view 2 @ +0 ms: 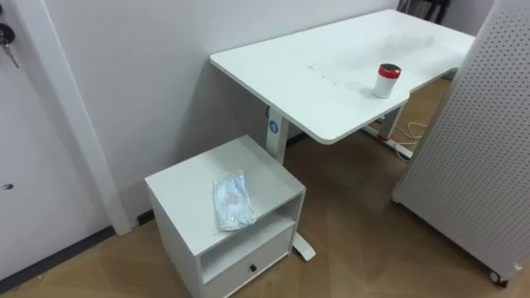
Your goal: Pick garbage
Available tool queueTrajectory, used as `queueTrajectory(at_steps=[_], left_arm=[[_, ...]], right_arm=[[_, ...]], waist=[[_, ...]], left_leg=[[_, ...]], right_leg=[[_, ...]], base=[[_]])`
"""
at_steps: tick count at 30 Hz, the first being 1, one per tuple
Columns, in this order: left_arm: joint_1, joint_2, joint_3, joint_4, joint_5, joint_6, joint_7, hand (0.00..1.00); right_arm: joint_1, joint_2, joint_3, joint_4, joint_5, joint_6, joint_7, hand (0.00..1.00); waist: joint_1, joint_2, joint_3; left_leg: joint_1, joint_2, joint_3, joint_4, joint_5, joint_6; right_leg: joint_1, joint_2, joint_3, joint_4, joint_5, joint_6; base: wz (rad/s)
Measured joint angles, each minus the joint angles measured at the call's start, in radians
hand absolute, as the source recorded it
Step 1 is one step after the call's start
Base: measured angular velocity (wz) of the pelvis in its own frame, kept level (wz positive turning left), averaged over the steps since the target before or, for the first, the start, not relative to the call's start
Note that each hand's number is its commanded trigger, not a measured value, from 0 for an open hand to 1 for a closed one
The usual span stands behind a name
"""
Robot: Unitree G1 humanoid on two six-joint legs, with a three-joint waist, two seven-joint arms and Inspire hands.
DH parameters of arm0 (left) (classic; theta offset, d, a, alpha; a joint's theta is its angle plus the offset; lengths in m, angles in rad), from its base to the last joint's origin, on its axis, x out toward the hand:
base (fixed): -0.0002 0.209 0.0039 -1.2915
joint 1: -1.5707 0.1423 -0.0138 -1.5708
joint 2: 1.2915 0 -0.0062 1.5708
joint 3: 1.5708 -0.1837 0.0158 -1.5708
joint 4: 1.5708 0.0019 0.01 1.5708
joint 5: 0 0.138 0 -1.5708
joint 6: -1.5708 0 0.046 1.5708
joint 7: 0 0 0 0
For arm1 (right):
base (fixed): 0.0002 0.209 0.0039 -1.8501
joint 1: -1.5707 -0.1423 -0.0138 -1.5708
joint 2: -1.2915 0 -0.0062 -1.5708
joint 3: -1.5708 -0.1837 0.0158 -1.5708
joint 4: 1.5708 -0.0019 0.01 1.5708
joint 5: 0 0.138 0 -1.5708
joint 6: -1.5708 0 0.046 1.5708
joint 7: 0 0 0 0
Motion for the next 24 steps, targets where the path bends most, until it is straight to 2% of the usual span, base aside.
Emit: queueTrajectory(at_steps=[10, 24], left_arm=[[0.004, 0.000, 0.018, 0.002, 0.002, -0.001, -0.007, 0.00], [0.029, -0.001, 0.019, 0.003, 0.002, 0.000, -0.001, 0.00]], right_arm=[[0.001, 0.000, -0.003, 0.001, 0.000, 0.000, 0.011, 1.00], [0.004, -0.001, -0.005, 0.001, 0.000, -0.002, 0.011, 1.00]], waist=[[0.000, 0.006, -0.0054], [-0.002, 0.007, -0.0048]], left_leg=[[0.005, 0.000, 0.000, 0.000, 0.000, 0.000], [0.001, 0.000, -0.008, -0.001, 0.000, 0.000]], right_leg=[[0.002, 0.001, 0.004, 0.000, 0.000, 0.000], [0.003, 0.000, 0.000, 0.000, 0.000, 0.000]], base=[[0.00], [0.01]])
